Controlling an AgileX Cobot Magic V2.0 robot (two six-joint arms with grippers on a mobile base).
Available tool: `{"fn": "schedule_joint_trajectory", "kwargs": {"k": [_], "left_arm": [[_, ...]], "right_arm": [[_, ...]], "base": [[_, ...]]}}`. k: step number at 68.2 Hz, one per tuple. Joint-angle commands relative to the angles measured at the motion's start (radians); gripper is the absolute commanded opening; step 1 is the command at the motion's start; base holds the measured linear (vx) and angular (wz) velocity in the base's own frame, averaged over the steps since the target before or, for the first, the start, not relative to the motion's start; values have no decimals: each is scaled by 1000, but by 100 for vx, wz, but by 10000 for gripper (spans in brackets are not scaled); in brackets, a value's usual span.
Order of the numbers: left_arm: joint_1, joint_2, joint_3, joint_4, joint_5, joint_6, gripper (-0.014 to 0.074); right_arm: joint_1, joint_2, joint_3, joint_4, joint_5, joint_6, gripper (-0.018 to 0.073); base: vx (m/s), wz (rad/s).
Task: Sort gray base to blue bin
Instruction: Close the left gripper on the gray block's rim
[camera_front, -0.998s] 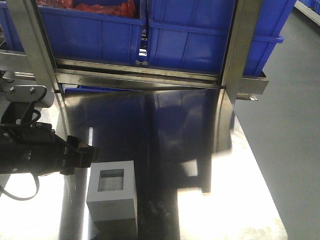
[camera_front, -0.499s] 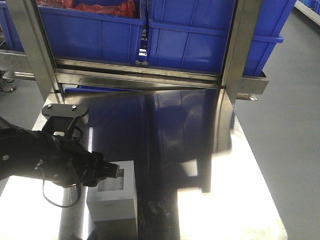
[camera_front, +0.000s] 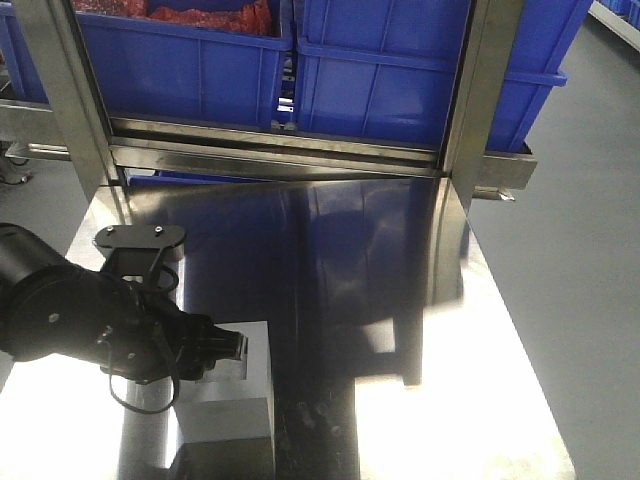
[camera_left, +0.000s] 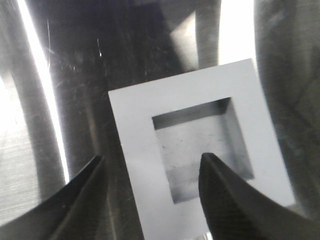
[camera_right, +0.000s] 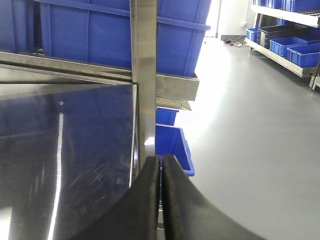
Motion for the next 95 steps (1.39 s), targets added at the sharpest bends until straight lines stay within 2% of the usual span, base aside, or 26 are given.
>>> {"fn": "schedule_joint_trajectory", "kwargs": {"k": [1,14,37,49,61,76,95], "left_arm": [[-6,-10,-29,7,-38,-17,395],[-4,10,-29,7,-39,-22,385],[-4,52,-29,7,-35,-22,293],[-4,70,-29,7,-35,-21,174],[-4,72,-29,8,-48,-18,-12],[-4,44,-29,16,-121,-15,-7],[-6,-107,31,138,-219,-23,-7]], "right_arm": [[1,-16,7,-5,-71,-12,-5],[1,-16,7,-5,-71,-12,-5],[1,-16,7,-5,-71,-12,-5],[1,-17,7,-5,-71,-12,-5],[1,-17,7,-5,-71,-12,-5],[1,-17,7,-5,-72,-12,-5],[1,-17,7,-5,-72,-12,-5]], "base": [[0,0],[0,0],[0,0],[0,0],[0,0],[0,0],[0,0]]}}
